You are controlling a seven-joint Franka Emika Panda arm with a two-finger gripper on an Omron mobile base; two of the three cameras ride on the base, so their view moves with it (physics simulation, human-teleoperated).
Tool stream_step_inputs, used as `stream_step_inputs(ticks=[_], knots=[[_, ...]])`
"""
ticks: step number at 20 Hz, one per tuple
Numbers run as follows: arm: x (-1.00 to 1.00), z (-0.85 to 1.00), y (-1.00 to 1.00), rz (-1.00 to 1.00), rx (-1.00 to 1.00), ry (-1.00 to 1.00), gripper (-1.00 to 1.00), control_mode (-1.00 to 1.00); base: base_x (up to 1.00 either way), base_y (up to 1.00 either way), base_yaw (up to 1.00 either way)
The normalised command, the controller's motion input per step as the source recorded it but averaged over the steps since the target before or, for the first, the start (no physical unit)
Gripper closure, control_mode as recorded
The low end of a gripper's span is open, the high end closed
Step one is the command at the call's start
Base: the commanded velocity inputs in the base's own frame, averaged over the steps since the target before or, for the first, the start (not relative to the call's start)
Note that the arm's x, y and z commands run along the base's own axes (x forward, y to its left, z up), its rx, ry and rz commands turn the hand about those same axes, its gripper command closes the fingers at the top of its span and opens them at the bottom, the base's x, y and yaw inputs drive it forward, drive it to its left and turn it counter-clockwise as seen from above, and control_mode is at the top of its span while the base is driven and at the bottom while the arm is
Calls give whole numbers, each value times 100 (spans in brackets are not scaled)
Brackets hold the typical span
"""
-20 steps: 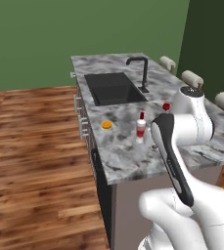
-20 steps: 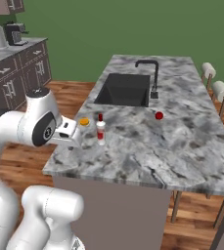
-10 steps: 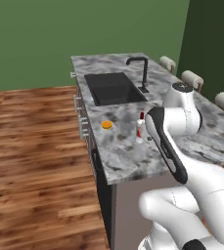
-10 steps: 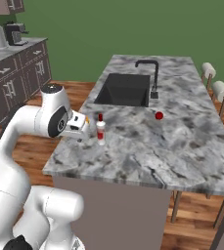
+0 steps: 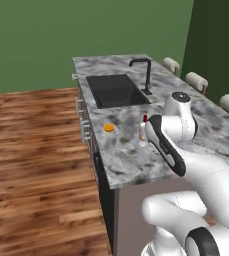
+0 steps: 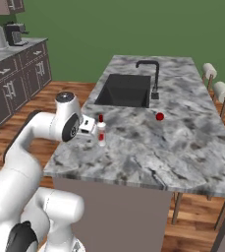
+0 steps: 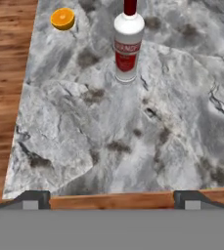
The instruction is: Place the liquor on the top shelf of the fridge to keep it out of children's reach, and place the orange and apple on lower shelves for easy access.
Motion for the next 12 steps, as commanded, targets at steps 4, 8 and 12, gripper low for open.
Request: stream_step_inputs(ticks=[4,8,12], knots=[[25,-30,-11,0,0,-18,-100,-100,0,0,0],[25,-14,-5,0,0,-18,-100,-100,0,0,0],[33,-2,-1,0,1,-13,-100,-100,0,0,0]])
